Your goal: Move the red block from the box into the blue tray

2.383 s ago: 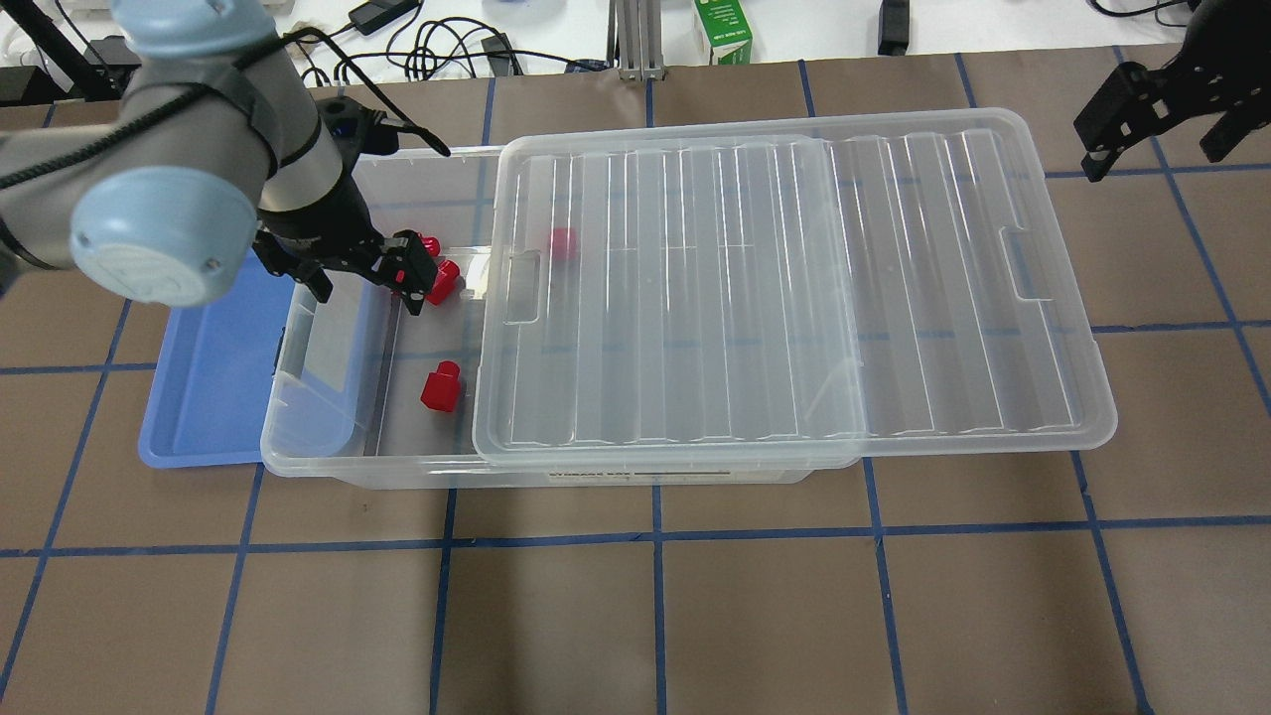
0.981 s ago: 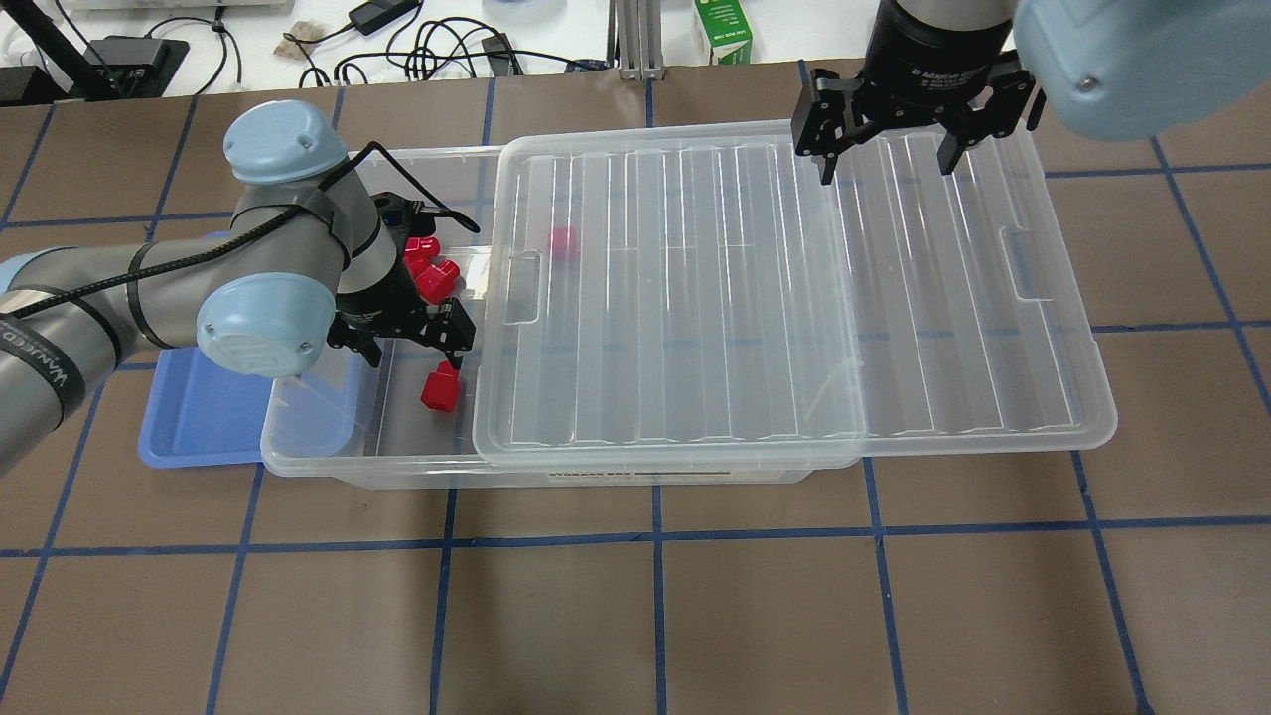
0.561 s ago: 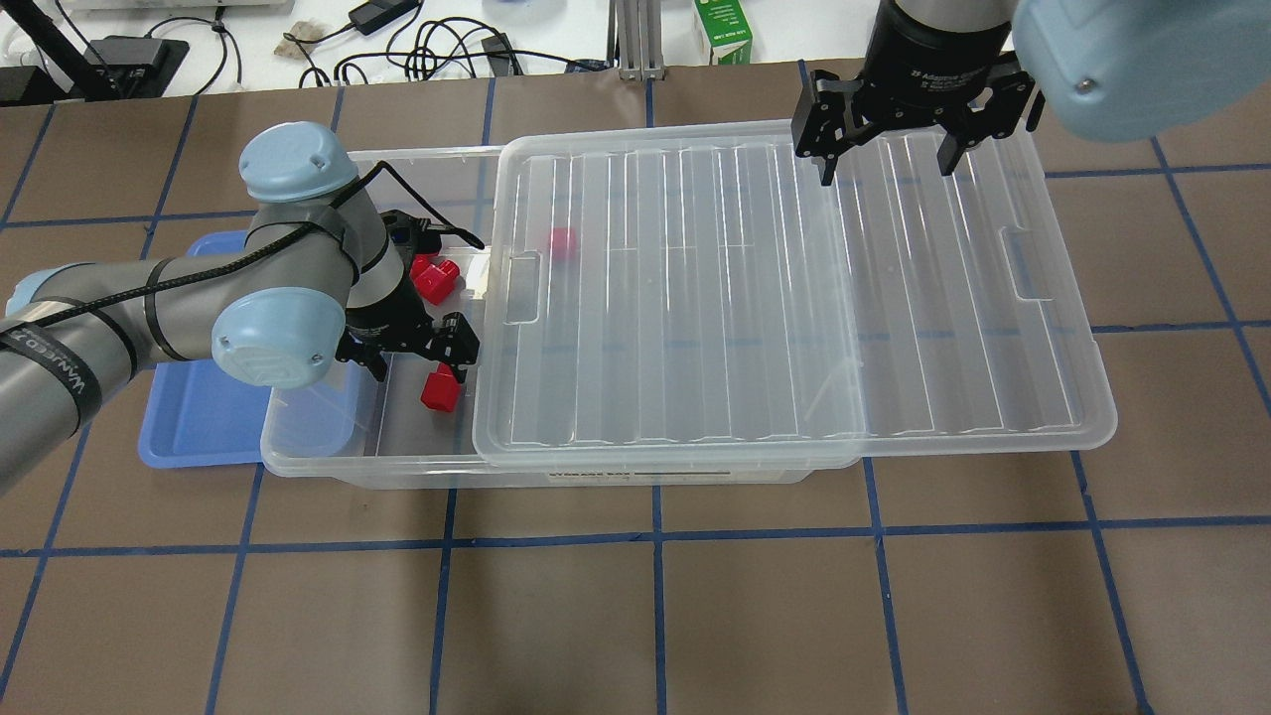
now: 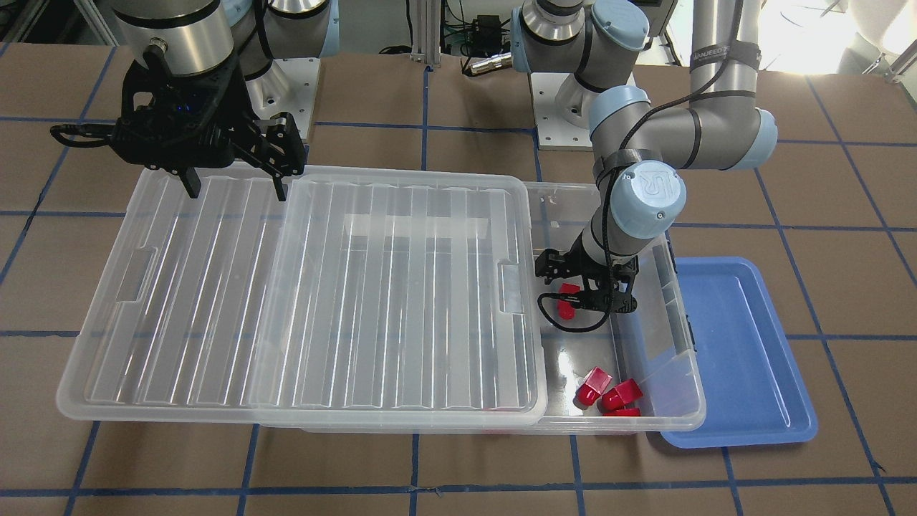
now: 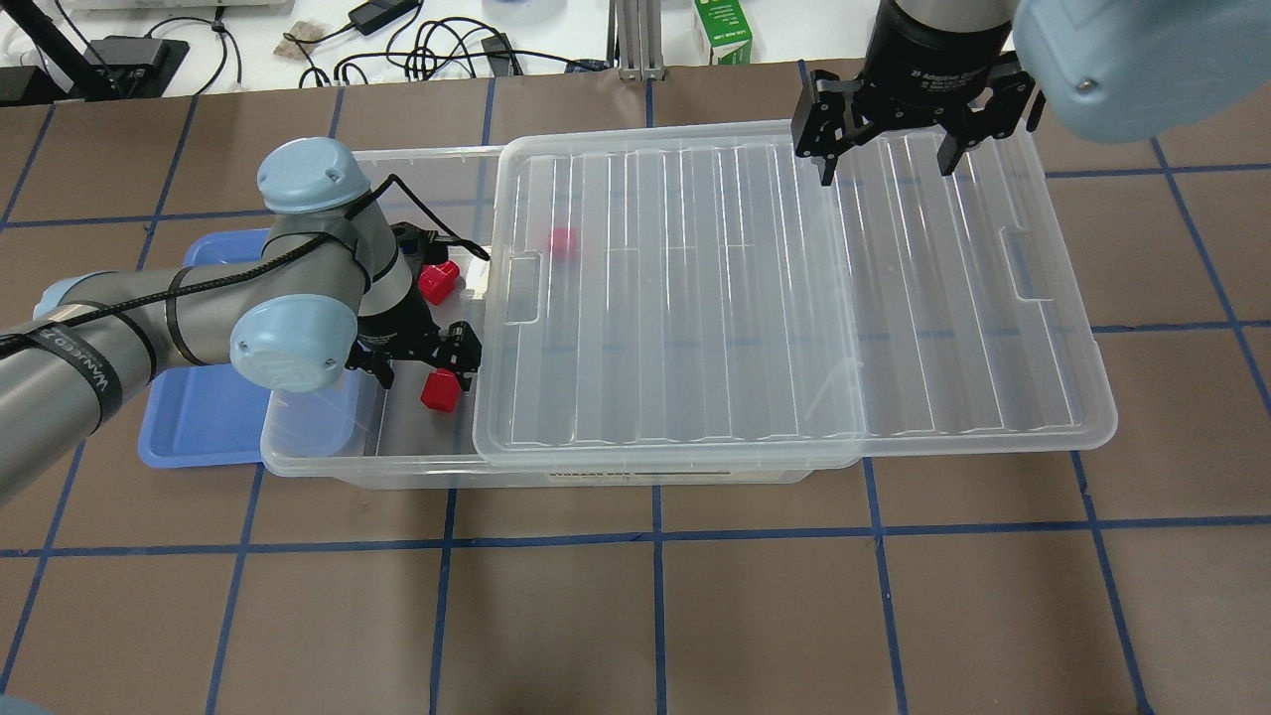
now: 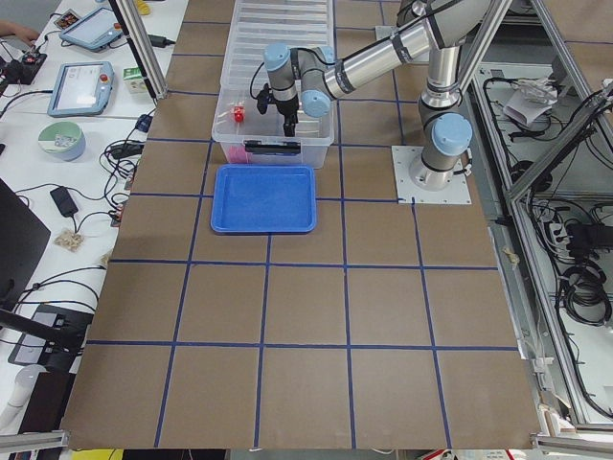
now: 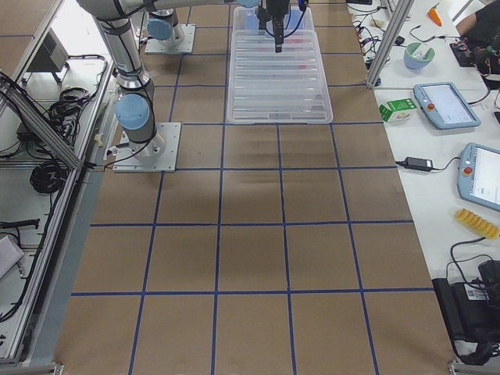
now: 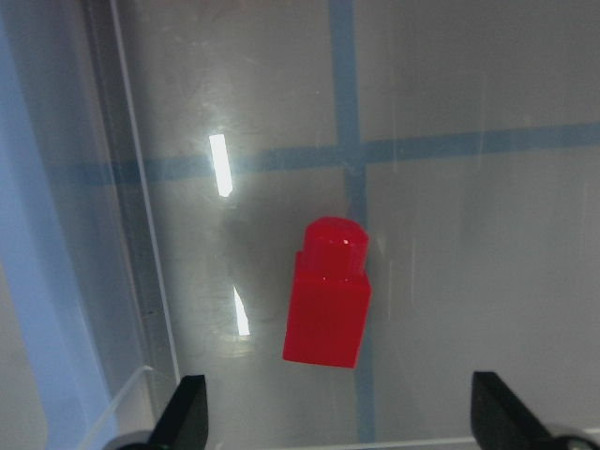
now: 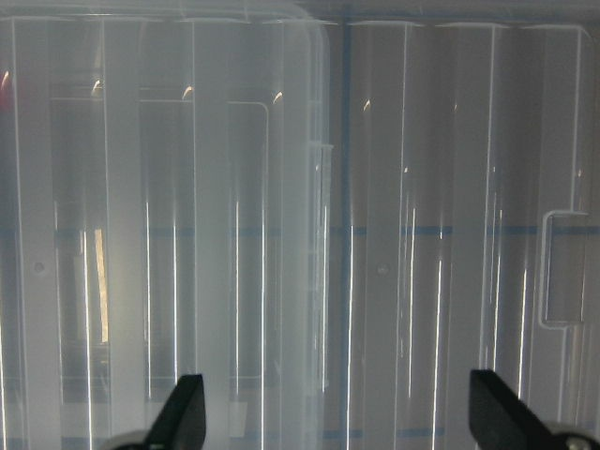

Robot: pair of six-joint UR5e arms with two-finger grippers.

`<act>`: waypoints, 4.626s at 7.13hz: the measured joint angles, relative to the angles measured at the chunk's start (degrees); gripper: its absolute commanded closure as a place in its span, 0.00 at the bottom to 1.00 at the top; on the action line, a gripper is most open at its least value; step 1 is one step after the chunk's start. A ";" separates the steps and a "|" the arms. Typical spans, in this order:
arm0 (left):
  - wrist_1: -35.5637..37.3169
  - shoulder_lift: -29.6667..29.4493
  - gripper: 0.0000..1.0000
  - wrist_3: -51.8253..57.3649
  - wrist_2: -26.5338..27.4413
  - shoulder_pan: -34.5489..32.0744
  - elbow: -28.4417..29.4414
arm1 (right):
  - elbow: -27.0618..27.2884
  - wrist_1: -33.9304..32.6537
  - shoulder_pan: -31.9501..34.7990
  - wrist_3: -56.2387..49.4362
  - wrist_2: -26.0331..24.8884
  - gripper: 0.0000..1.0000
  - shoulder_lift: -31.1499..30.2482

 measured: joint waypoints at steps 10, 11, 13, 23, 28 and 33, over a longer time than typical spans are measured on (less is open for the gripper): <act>7.76 -3.41 0.78 4.81 0.51 0.17 -2.87 | 0.06 -0.02 0.00 0.00 0.07 0.00 0.00; 7.95 -3.17 0.90 4.40 0.57 0.16 -2.89 | 0.06 -0.02 0.00 0.00 0.03 0.00 0.00; 6.93 -1.83 0.90 3.24 0.70 0.11 -2.32 | 0.06 -0.08 0.00 -0.08 -0.13 0.00 0.01; -23.26 2.89 0.90 25.55 -6.55 26.10 18.59 | 4.37 -1.91 -31.44 -41.46 0.19 0.00 0.20; 4.04 -4.38 0.78 32.22 -8.63 30.19 5.49 | 21.18 -22.86 -32.75 -40.29 1.75 0.00 2.06; 6.92 -5.76 0.00 31.96 -5.68 29.76 5.71 | 22.21 -23.06 -26.02 -25.54 2.56 0.00 1.73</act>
